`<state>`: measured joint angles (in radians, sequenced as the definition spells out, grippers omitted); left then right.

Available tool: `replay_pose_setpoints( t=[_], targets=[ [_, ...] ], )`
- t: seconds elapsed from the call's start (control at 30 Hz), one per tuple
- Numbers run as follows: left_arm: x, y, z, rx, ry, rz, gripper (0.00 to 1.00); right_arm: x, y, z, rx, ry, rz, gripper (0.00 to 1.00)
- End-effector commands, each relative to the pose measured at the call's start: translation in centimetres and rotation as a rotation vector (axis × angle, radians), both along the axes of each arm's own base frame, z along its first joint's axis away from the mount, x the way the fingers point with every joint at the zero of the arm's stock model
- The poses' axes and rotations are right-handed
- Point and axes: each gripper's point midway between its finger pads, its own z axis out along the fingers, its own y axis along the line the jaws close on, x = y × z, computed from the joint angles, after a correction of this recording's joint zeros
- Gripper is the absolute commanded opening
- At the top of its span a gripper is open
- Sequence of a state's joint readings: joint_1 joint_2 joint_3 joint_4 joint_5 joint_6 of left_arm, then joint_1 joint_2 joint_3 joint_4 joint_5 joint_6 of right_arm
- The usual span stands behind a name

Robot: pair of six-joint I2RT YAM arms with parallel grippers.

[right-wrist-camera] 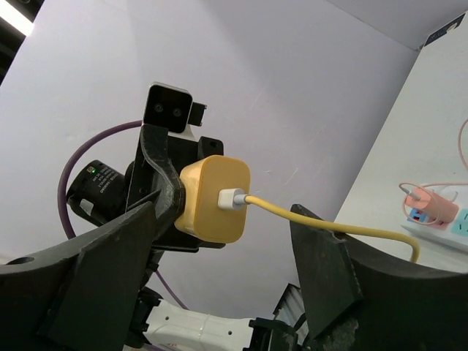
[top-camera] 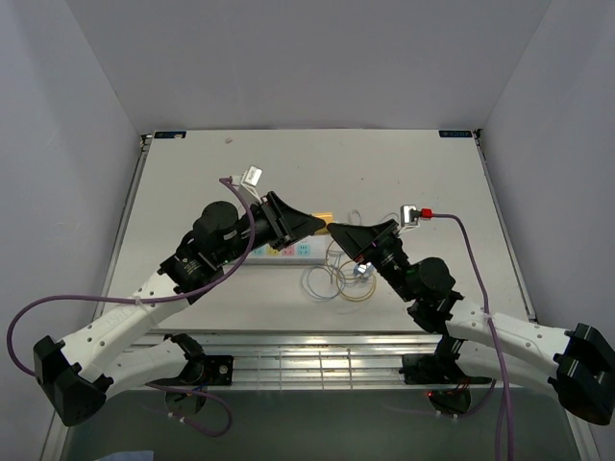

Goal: Insert the plug

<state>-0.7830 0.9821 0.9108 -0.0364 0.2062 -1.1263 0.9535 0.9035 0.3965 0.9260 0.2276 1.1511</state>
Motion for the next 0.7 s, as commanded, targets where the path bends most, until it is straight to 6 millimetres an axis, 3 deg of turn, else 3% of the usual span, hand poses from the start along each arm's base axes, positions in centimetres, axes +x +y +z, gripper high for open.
replay_pose_setpoints(
  t=[0.0,0.57,0.67],
  targets=[
    [-0.8,-0.2,0.8,-0.026,-0.025,-0.029,0.0,-0.4,-0.7,4.0,0.111,-0.066,-0.01,0.78],
    [-0.8,-0.6,0.9,-0.03,-0.048,-0.038,0.0,-0.5,-0.4,5.2,0.142,-0.1,0.0,0.4],
    [-0.9,-0.8,0.8,-0.027,-0.048,-0.042,0.0,-0.7,-0.3,5.3,0.144,-0.106,0.008,0.19]
  ],
)
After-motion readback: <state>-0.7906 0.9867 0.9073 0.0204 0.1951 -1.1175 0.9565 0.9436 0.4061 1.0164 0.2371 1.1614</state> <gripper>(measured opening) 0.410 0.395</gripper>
